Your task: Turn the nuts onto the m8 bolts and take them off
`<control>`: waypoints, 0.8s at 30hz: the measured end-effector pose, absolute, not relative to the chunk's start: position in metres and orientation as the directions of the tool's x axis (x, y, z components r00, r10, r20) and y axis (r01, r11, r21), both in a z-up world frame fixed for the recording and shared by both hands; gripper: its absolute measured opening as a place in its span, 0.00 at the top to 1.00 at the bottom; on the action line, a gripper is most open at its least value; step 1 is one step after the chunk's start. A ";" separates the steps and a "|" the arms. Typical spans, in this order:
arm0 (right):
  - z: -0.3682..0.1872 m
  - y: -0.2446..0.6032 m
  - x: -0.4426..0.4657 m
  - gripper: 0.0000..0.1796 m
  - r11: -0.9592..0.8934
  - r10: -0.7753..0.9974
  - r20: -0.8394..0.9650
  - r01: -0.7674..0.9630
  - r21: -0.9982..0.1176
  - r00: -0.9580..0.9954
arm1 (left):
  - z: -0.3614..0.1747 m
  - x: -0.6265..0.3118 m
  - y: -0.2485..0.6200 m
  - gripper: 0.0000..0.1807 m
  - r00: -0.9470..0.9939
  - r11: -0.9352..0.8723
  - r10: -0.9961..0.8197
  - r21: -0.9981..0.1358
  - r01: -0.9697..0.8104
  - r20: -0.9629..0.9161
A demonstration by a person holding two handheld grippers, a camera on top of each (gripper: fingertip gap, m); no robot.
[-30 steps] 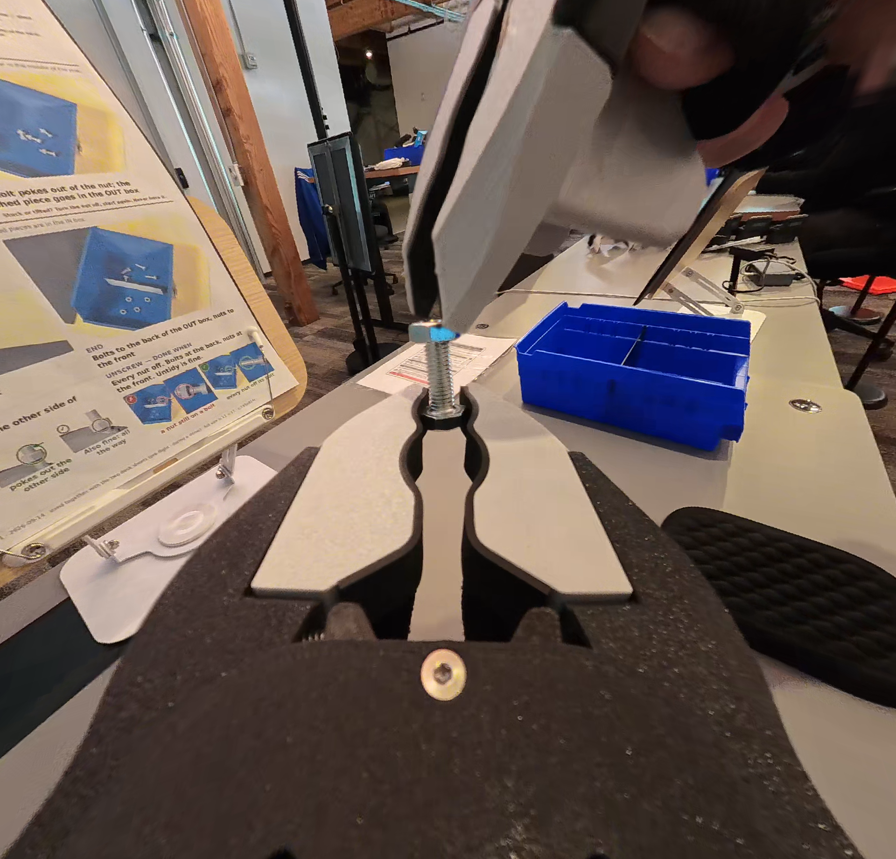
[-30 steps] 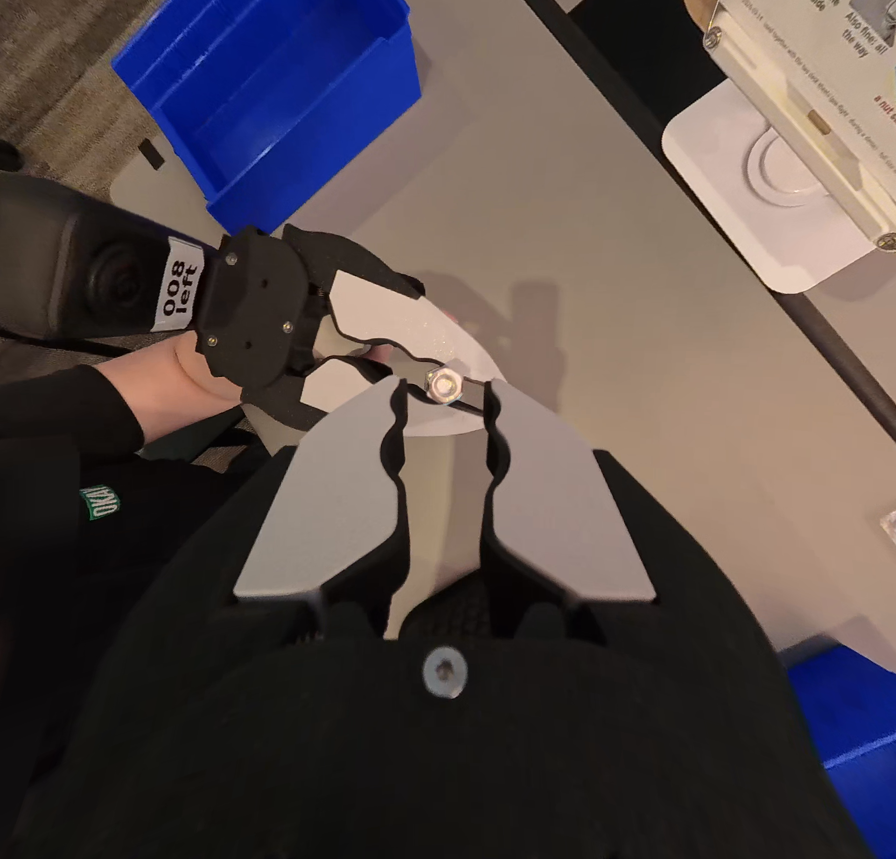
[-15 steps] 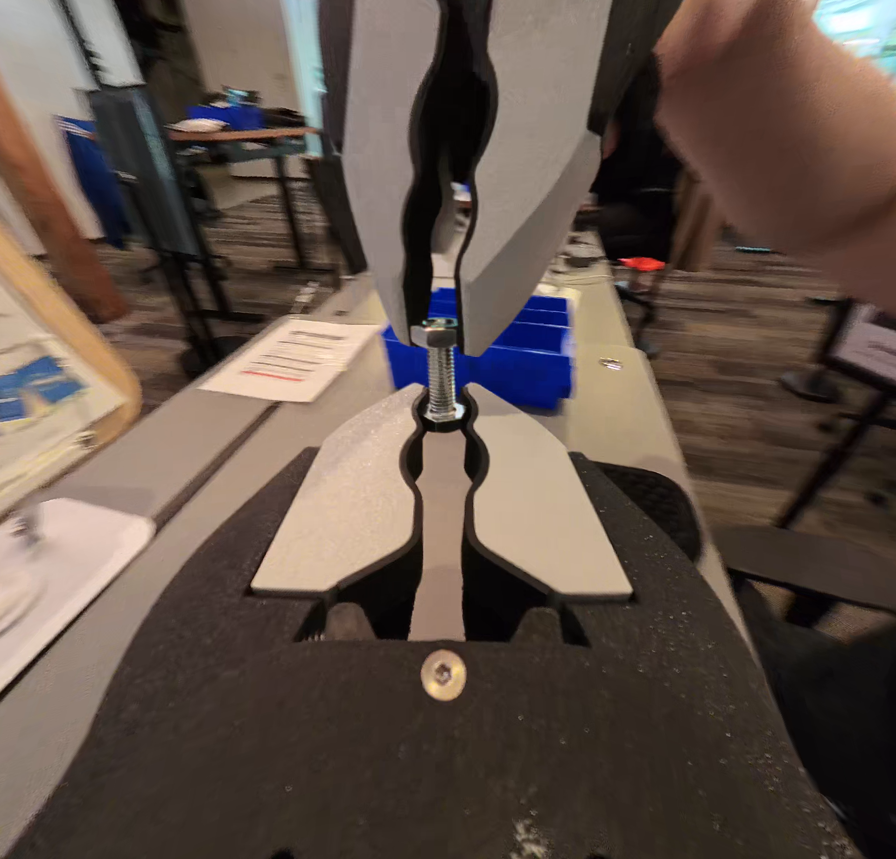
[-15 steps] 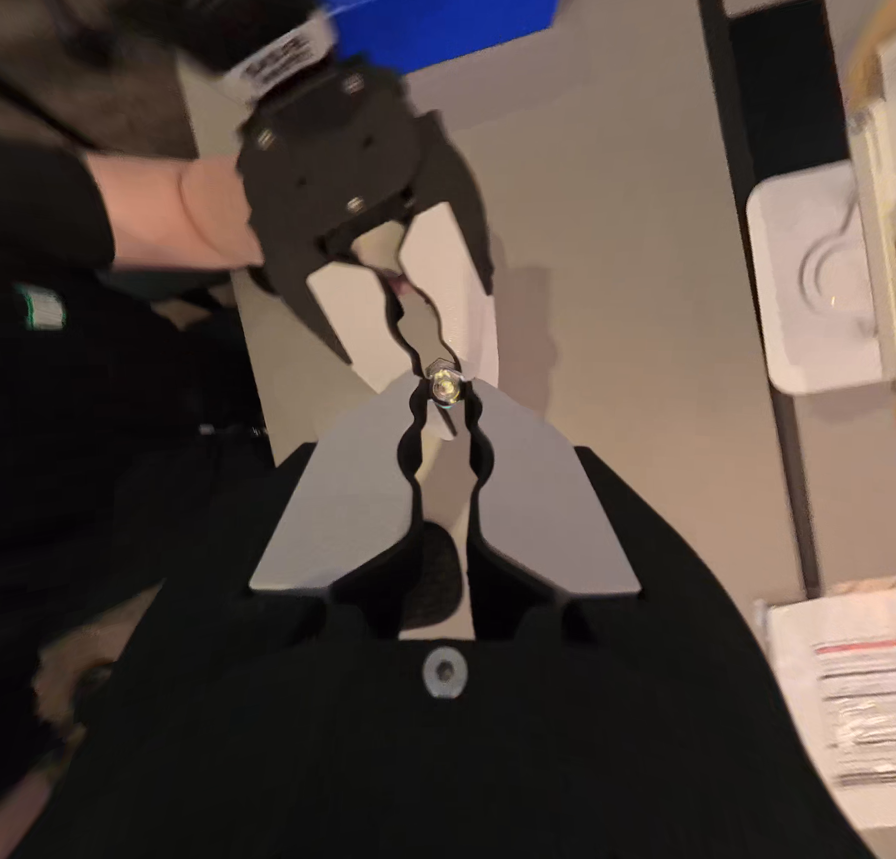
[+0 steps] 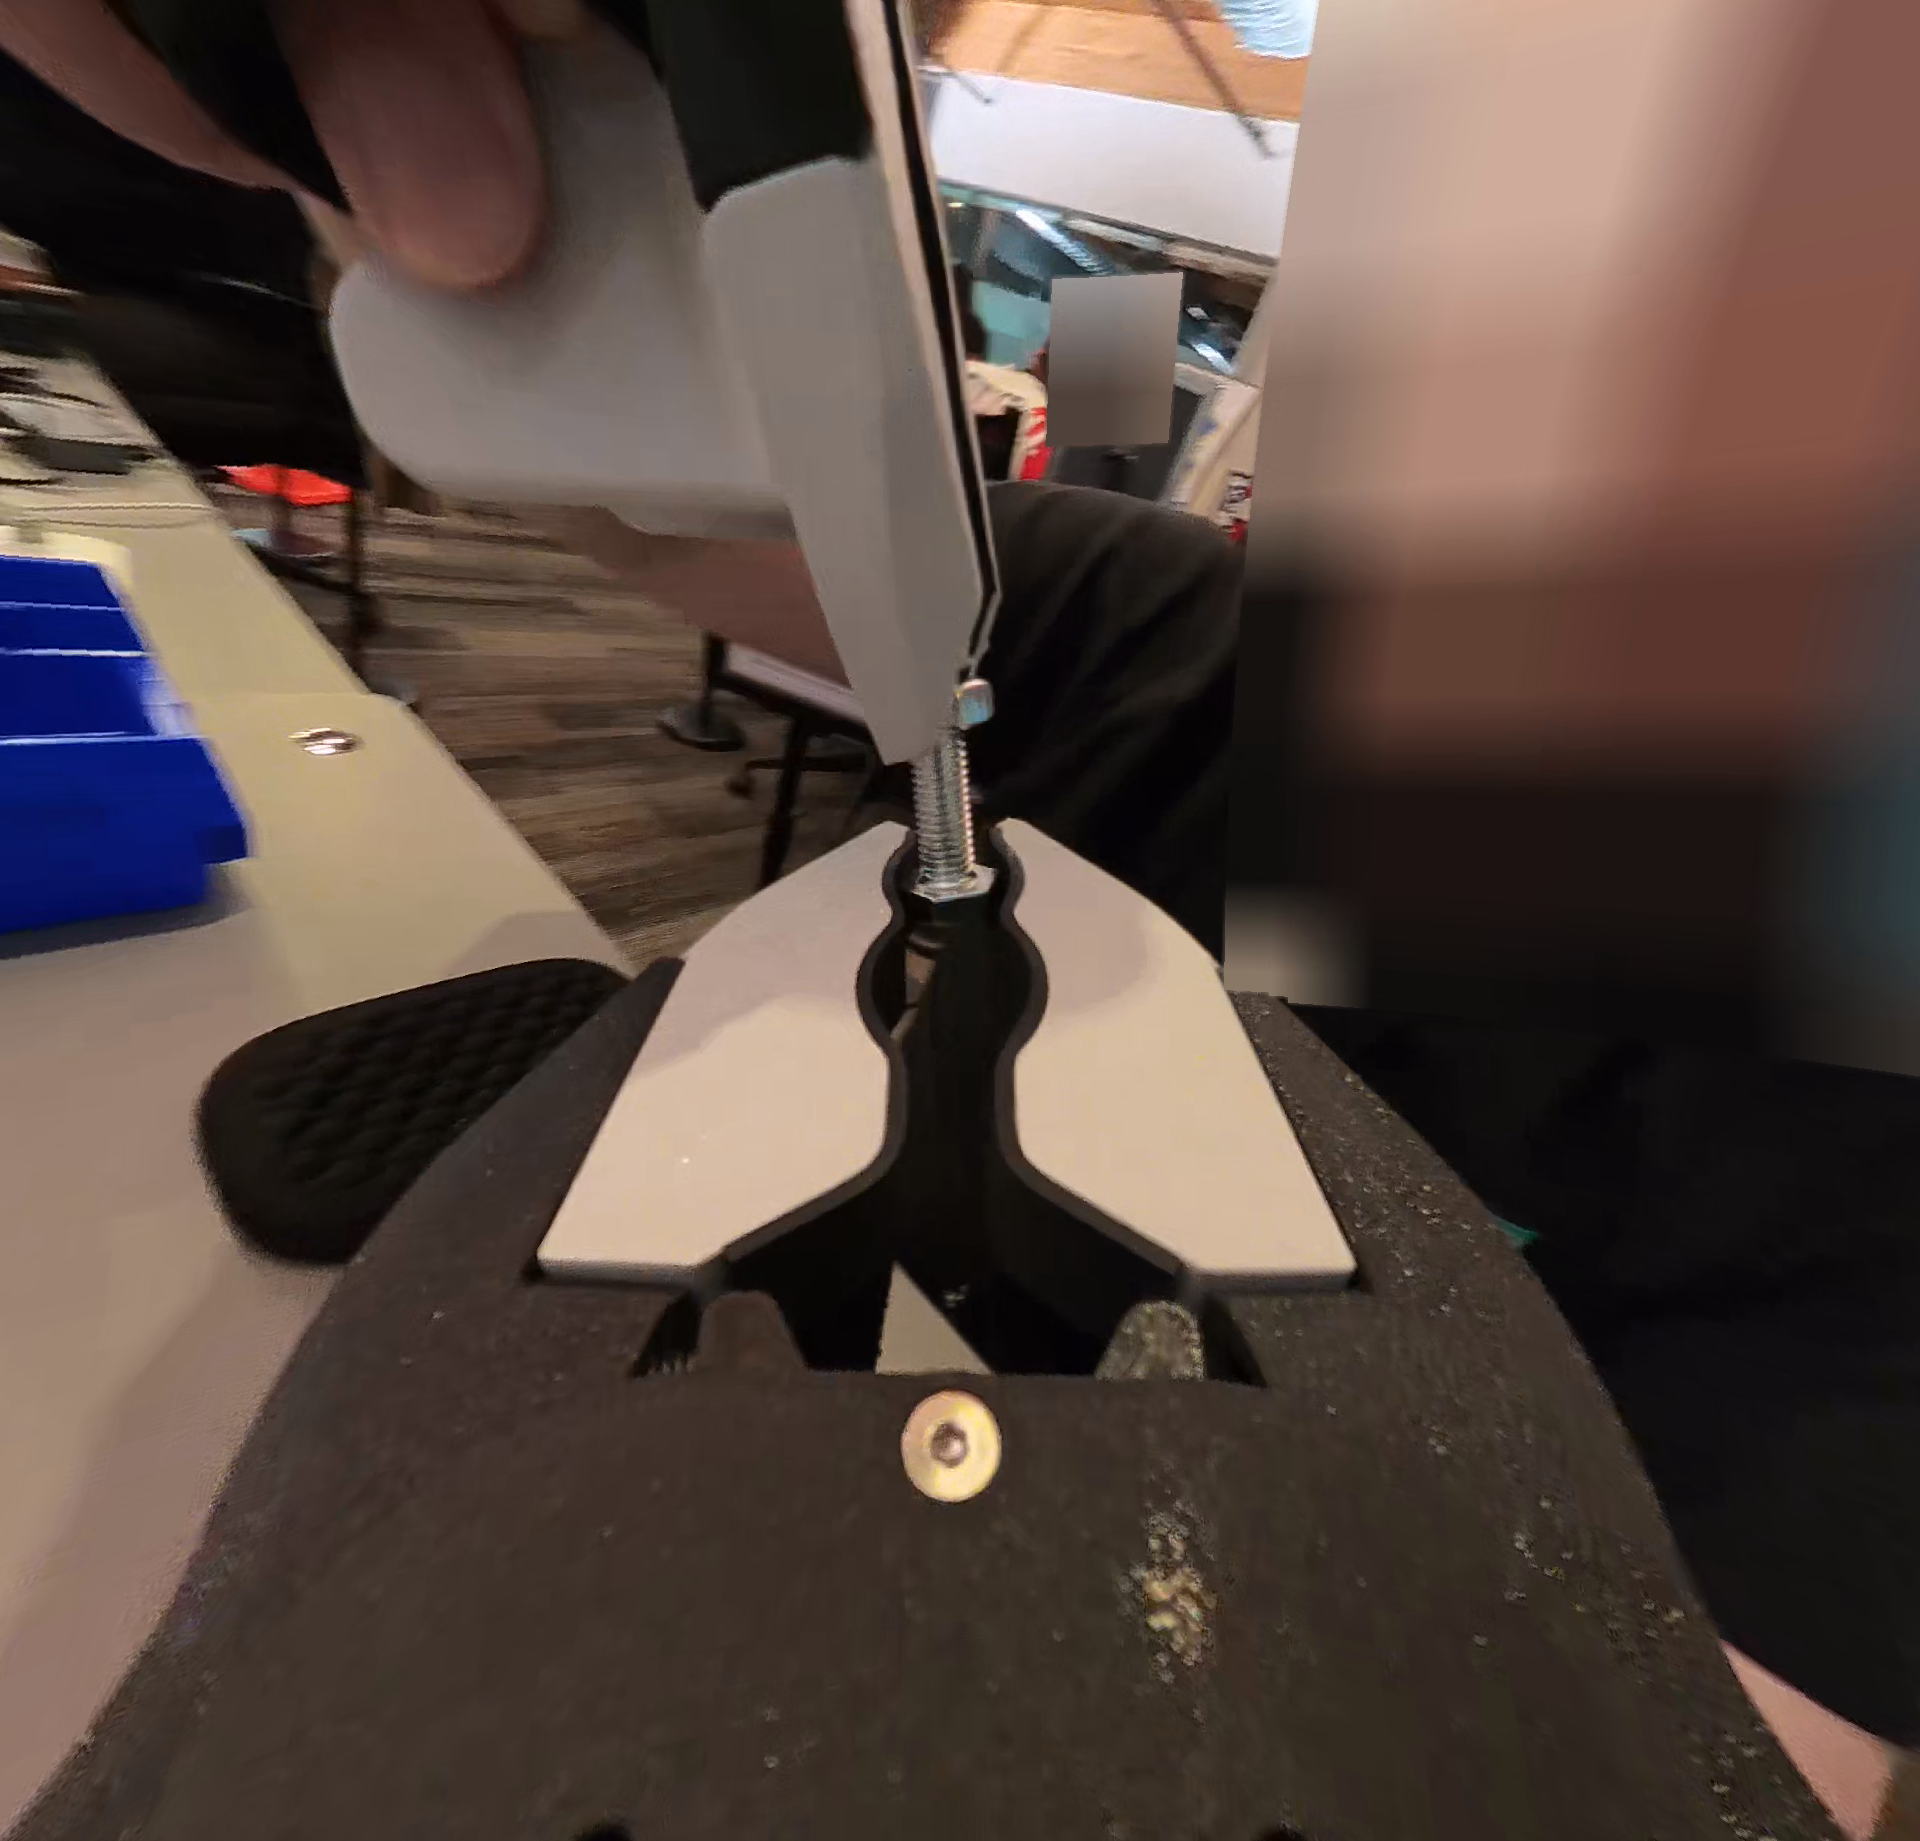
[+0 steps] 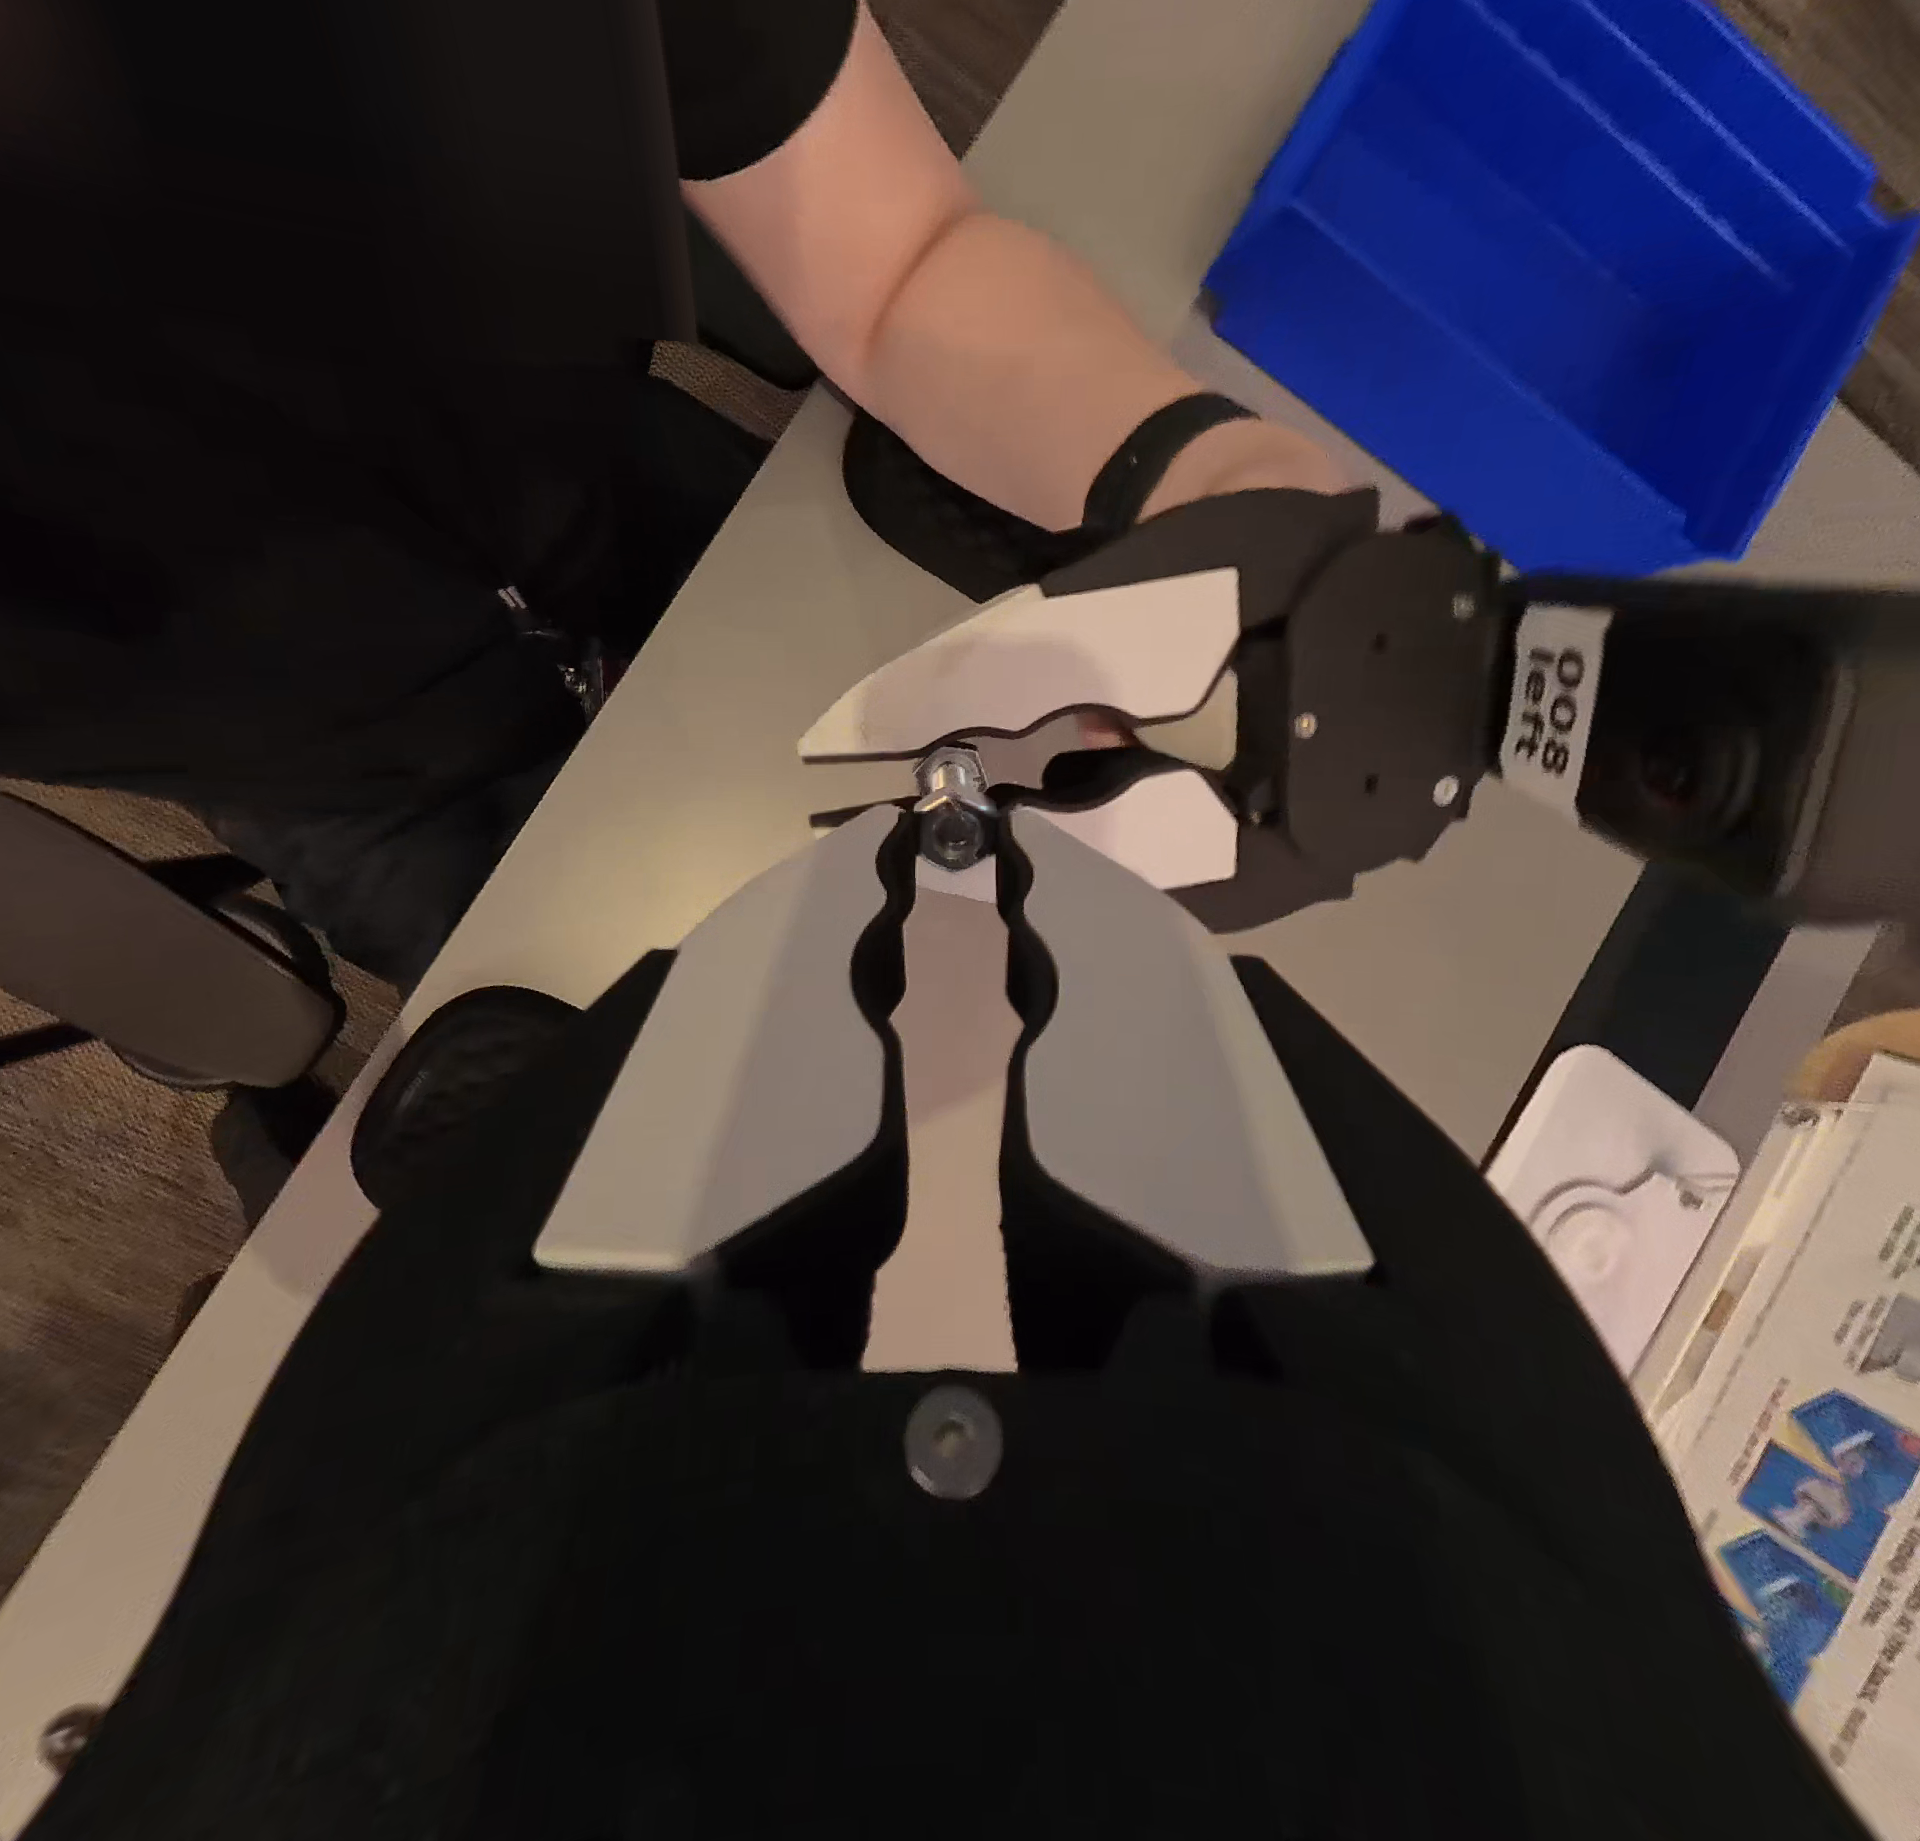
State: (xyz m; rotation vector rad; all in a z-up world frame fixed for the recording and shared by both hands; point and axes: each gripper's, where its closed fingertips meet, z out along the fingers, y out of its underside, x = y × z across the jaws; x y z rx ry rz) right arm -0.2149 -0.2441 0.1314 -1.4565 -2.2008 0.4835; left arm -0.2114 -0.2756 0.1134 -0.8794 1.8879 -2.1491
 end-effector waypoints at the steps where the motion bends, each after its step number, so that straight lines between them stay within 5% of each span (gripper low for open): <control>1: 0.132 -0.247 -0.216 0.92 0.400 0.915 0.190 0.755 -0.520 -0.355 | 0.114 -0.214 -0.279 0.93 -0.835 -0.205 -0.436 -0.940 -0.272 0.336; 21: 0.126 -0.251 -0.214 0.92 0.359 0.931 0.130 0.789 -0.499 -0.341 | 0.101 -0.203 -0.282 0.93 -0.797 -0.069 -0.560 -0.971 -0.229 0.227; 24: 0.132 -0.241 -0.214 0.83 0.320 0.947 0.168 0.784 -0.532 -0.272 | 0.103 -0.198 -0.273 0.94 -0.764 -0.061 -0.616 -0.979 -0.197 0.192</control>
